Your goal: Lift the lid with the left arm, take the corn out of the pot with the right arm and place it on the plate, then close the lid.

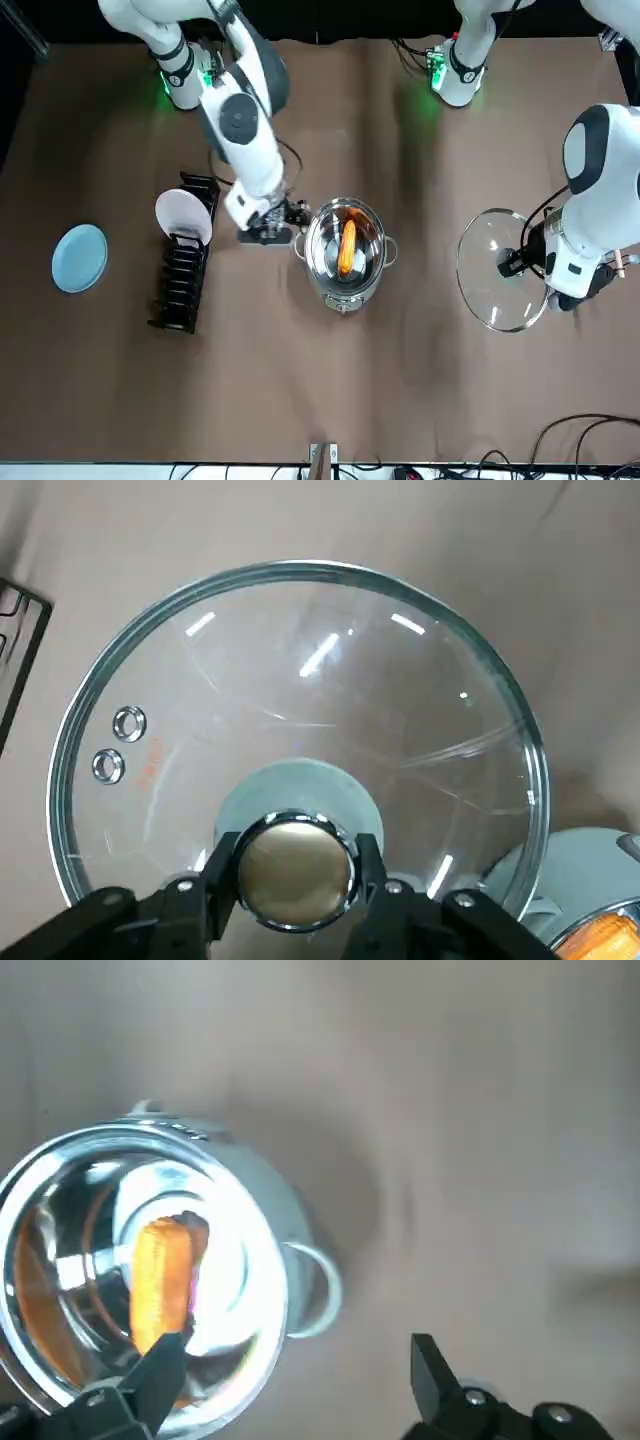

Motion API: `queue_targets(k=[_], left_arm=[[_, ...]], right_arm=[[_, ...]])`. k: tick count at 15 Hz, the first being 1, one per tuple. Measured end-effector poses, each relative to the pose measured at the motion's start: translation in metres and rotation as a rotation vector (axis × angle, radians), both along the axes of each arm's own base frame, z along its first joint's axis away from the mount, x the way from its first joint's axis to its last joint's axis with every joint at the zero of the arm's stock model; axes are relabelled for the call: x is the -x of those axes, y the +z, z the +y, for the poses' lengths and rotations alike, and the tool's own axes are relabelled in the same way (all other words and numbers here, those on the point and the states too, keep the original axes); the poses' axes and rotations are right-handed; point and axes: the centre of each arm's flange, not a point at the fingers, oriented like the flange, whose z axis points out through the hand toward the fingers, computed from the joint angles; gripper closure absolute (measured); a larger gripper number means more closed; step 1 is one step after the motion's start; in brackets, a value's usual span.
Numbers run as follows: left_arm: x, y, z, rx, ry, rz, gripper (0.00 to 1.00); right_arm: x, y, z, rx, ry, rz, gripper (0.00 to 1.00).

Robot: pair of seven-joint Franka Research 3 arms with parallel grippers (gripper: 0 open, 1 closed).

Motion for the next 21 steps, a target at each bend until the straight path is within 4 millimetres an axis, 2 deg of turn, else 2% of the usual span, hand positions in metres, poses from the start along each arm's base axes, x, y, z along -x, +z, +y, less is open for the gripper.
queue_targets(k=[3, 4, 6, 10, 12, 21], left_arm=[[-0.001, -0.003, 0.000, 0.001, 0.000, -0.002, 0.49], [-0.002, -0.002, -0.001, 0.002, -0.002, -0.005, 0.49], [-0.002, -0.002, -0.002, 0.003, -0.003, -0.010, 0.49], [-0.002, -0.001, -0.002, 0.003, -0.008, -0.013, 0.49], [-0.002, -0.001, -0.006, 0.004, -0.015, -0.013, 0.49], [0.000, -0.001, -0.024, 0.004, -0.045, -0.013, 0.49]], right_arm=[[0.007, -0.023, 0.041, -0.013, -0.042, -0.005, 0.01], [0.014, -0.033, 0.068, -0.019, -0.069, -0.004, 0.02], [0.022, -0.049, 0.094, 0.008, -0.093, -0.026, 0.03], [0.029, -0.104, 0.137, 0.037, -0.107, -0.094, 0.03], [0.030, -0.124, 0.147, 0.040, -0.096, -0.117, 0.03], [0.031, -0.160, 0.152, 0.048, -0.076, -0.130, 0.08]])
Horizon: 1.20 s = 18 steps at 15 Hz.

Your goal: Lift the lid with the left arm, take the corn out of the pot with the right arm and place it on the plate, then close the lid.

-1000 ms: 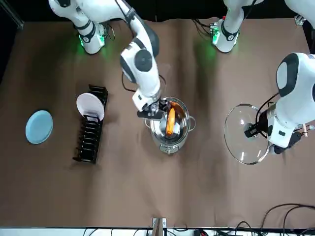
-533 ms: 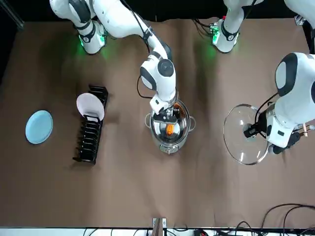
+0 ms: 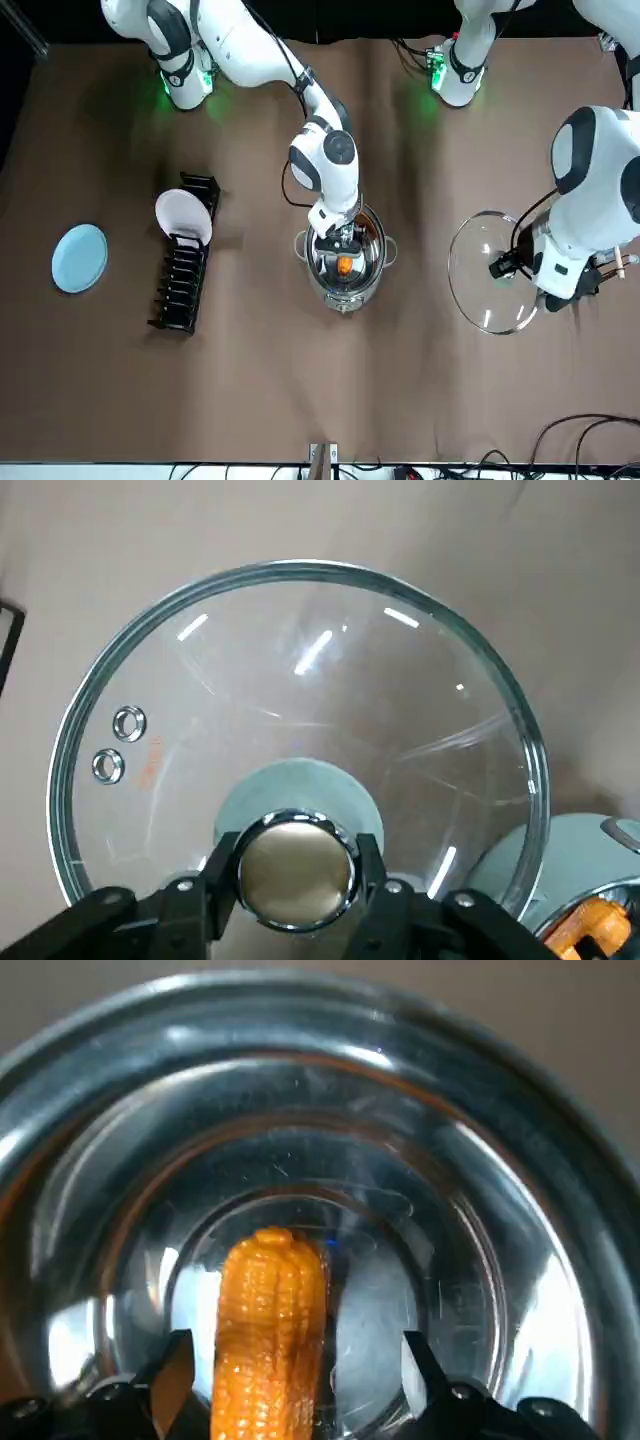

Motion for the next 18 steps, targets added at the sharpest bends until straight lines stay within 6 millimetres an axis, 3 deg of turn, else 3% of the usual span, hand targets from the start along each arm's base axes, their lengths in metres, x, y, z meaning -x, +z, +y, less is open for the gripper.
queue_targets(k=[4, 6, 7, 8, 13, 18], left_arm=[[0.002, 0.001, -0.017, -0.009, -0.030, -0.003, 0.49], [0.003, 0.001, -0.019, -0.027, -0.042, -0.007, 0.49], [0.003, 0.001, -0.018, -0.032, -0.045, -0.008, 0.49], [0.003, 0.001, -0.018, -0.032, -0.047, -0.008, 0.49], [0.003, 0.000, -0.020, -0.031, -0.062, -0.008, 0.49], [0.007, 0.000, -0.040, -0.030, -0.095, -0.008, 0.49]], right_arm=[[0.006, -0.022, 0.003, 0.021, 0.016, 0.016, 0.12], [0.009, -0.028, 0.004, 0.027, 0.022, 0.020, 0.30], [0.009, -0.028, 0.004, 0.027, 0.023, 0.019, 0.52], [0.009, -0.027, 0.005, 0.026, 0.024, 0.017, 0.60], [0.009, -0.023, 0.007, 0.021, 0.028, 0.013, 0.61], [0.007, 0.010, 0.008, 0.029, 0.020, 0.016, 0.61]])
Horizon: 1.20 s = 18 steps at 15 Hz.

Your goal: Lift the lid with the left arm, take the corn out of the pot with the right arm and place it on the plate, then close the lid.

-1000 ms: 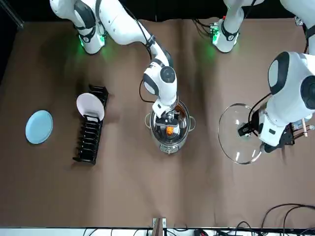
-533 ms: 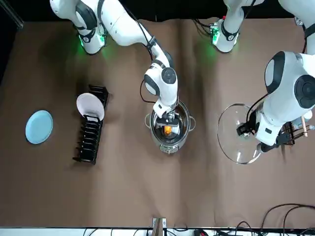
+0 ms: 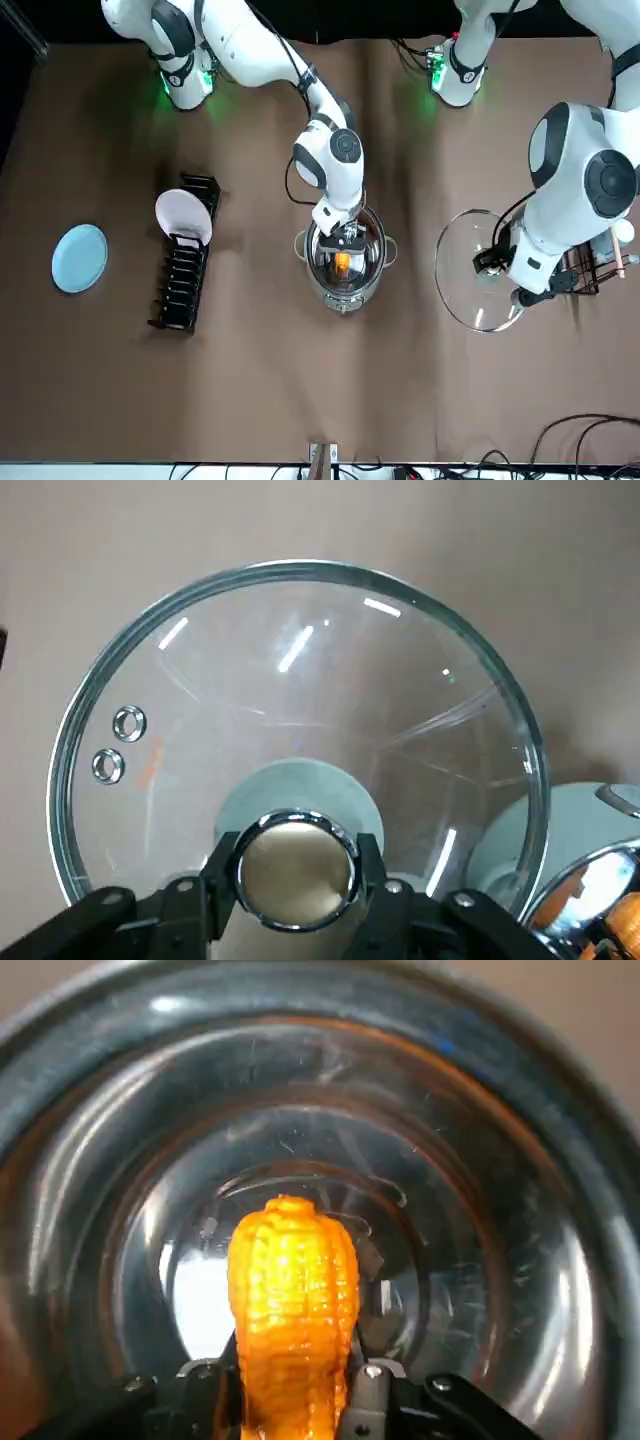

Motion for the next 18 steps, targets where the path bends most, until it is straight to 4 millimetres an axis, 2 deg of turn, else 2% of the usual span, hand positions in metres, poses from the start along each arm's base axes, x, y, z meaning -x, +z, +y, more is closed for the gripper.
queue_targets(k=[3, 6, 8, 10, 12, 15, 16, 18], left_arm=[[0.005, 0.001, -0.021, 0.009, -0.034, 0.000, 0.49], [0.015, 0.005, -0.058, 0.030, -0.055, 0.000, 0.49], [0.023, 0.008, -0.088, 0.043, -0.051, -0.018, 0.49], [0.032, 0.010, -0.127, 0.061, -0.039, -0.062, 0.49], [0.040, 0.004, -0.159, 0.057, -0.020, -0.099, 0.49], [0.052, -0.024, -0.204, 0.018, -0.005, -0.118, 0.49], [0.064, -0.047, -0.239, 0.010, 0.000, -0.131, 0.49], [0.082, -0.069, -0.273, 0.002, -0.003, -0.119, 0.49]], right_arm=[[-0.001, 0.037, -0.001, -0.009, -0.007, -0.008, 0.61], [-0.001, 0.074, -0.013, 0.024, -0.027, 0.013, 0.61], [-0.010, 0.100, -0.031, 0.045, -0.058, 0.022, 0.61], [-0.026, 0.128, -0.058, 0.060, -0.105, 0.032, 0.61], [-0.049, 0.147, -0.099, 0.083, -0.172, 0.053, 0.61], [-0.089, 0.164, -0.185, 0.100, -0.212, 0.076, 0.61], [-0.109, 0.177, -0.254, 0.113, -0.199, 0.095, 0.61], [-0.125, 0.195, -0.333, 0.122, -0.163, 0.112, 0.61]])
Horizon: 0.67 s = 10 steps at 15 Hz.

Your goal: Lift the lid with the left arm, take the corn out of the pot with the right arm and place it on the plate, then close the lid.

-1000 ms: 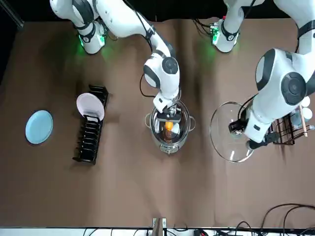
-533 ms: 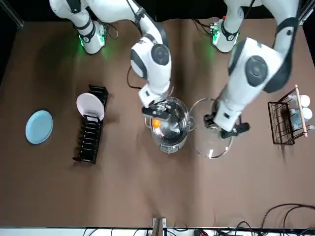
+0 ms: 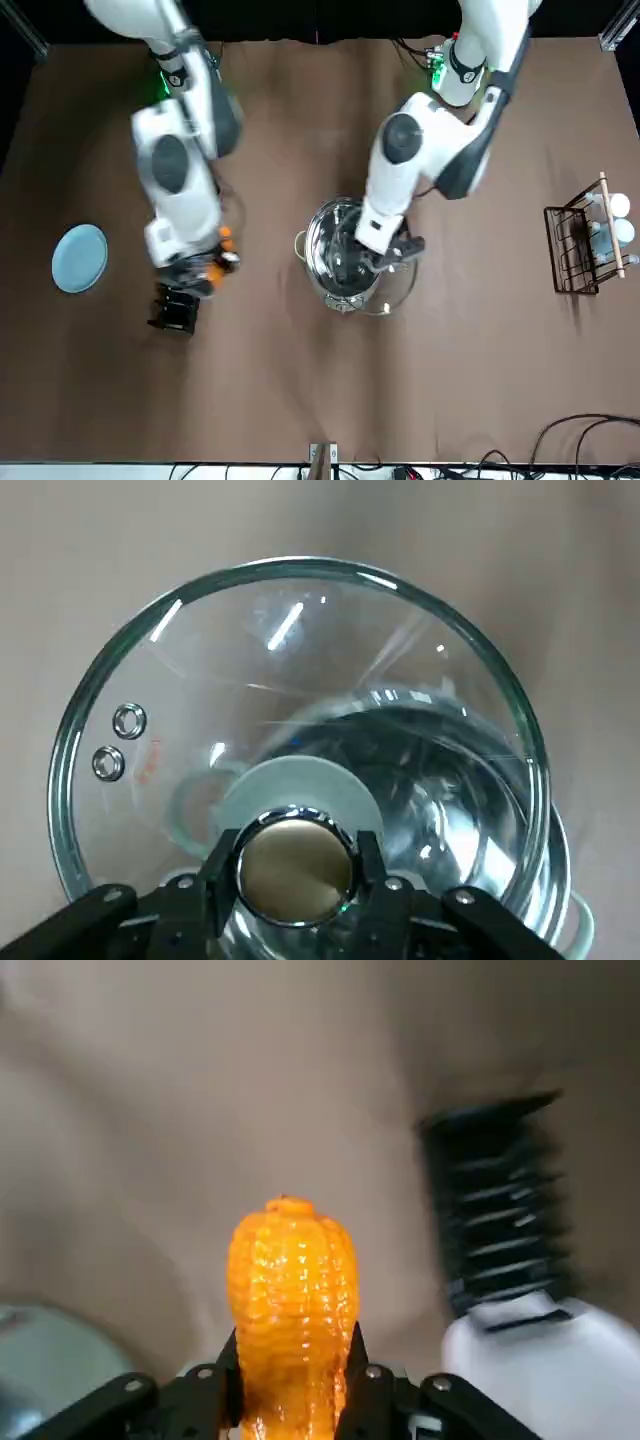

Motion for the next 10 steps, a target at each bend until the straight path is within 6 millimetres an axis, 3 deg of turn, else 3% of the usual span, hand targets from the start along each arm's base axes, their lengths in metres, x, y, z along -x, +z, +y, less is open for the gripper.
queue_targets(k=[3, 6, 8, 10], left_arm=[[0.030, -0.018, -0.044, 0.001, -0.007, 0.003, 0.49], [0.047, -0.022, -0.064, -0.008, -0.006, -0.005, 0.49], [0.049, -0.022, -0.067, -0.014, -0.010, -0.013, 0.49], [0.047, -0.022, -0.066, -0.017, -0.007, -0.015, 0.49]], right_arm=[[-0.012, 0.015, -0.131, 0.007, 0.097, 0.045, 0.61], [-0.015, 0.014, -0.258, -0.001, 0.201, 0.088, 0.61], [-0.012, 0.008, -0.321, -0.004, 0.234, 0.092, 0.61], [-0.008, -0.002, -0.365, -0.002, 0.243, 0.077, 0.61]])
